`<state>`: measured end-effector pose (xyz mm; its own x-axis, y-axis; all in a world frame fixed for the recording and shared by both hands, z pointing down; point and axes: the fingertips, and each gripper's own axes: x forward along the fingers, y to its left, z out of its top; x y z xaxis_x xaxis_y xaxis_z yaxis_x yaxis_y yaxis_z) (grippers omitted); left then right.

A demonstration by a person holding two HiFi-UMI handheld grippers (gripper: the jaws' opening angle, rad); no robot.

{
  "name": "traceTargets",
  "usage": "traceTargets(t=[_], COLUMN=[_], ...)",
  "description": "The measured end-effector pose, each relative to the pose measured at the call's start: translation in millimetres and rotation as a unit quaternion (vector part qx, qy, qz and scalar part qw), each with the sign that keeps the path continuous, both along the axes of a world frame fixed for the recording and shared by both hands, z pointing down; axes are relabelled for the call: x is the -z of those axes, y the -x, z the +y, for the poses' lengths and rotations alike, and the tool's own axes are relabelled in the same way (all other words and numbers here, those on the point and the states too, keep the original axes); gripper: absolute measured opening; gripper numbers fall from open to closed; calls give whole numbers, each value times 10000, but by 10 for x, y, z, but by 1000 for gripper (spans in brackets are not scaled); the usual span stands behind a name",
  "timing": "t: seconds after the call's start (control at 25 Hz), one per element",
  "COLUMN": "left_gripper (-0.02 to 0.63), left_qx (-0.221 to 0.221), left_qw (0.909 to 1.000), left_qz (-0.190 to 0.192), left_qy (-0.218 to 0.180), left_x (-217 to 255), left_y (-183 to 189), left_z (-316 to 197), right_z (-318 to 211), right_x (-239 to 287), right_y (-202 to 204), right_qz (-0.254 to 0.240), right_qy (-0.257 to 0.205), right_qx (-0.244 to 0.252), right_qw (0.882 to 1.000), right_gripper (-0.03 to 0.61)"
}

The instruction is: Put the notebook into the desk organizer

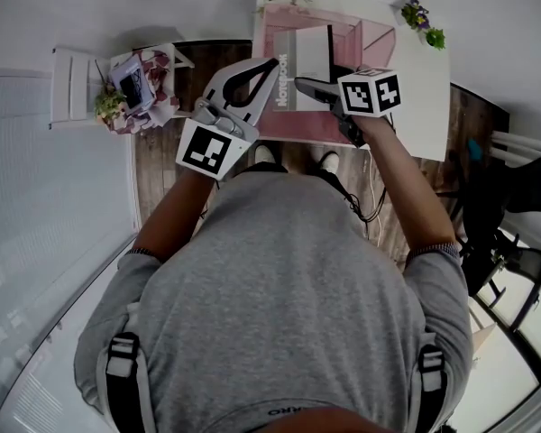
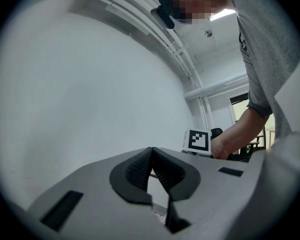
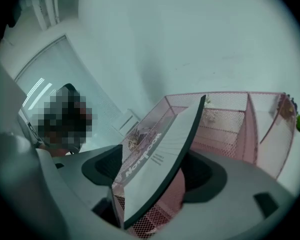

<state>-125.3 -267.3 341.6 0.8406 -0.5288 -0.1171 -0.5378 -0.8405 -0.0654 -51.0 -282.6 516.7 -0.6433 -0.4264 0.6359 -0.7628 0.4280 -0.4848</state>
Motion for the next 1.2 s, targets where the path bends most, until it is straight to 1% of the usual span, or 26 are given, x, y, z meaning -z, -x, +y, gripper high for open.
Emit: traceTargets(t=[0.08,0.16,0.2,0.36,0.56,0.64,0.72,0.92,1.12,1.2], left_gripper=[18,18,18,18,18,18,18,18,18,18], left_qx=[-4,-12,-19,-59,-90,-104,-121,-190,-287,-318], left_qw=[10000,10000,10000,10000,9999,9999,9999,9997,9994,9993], left_qz=[14,23,29,33,54,44,64,94,127,111], left_qy=[7,16,20,31,47,42,48,97,129,173], left_x=[-1,-4,-6,-16,-21,-30,-32,-55,-77,-104], left_y=[9,14,15,16,28,27,21,-4,-73,-93], left_z=[2,1,0,24,51,58,61,78,89,93], right_z=[20,40,46,79,138,162,179,243,346,379], right_x=[-9,-29,-42,-80,-133,-182,-202,-209,-75,8], right_y=[20,32,32,17,-29,-37,-55,-148,-215,-210], right_qz=[246,621,799,1283,2047,2140,2153,2079,1956,1873], right_qy=[-70,-168,-211,-323,-538,-556,-520,-516,-463,-526], right_qx=[98,263,339,537,880,969,973,824,701,657], right_qw=[9996,9976,9960,9898,9734,9704,9703,9733,9771,9787], right_gripper=[388,400,416,423,450,455,459,460,462,462])
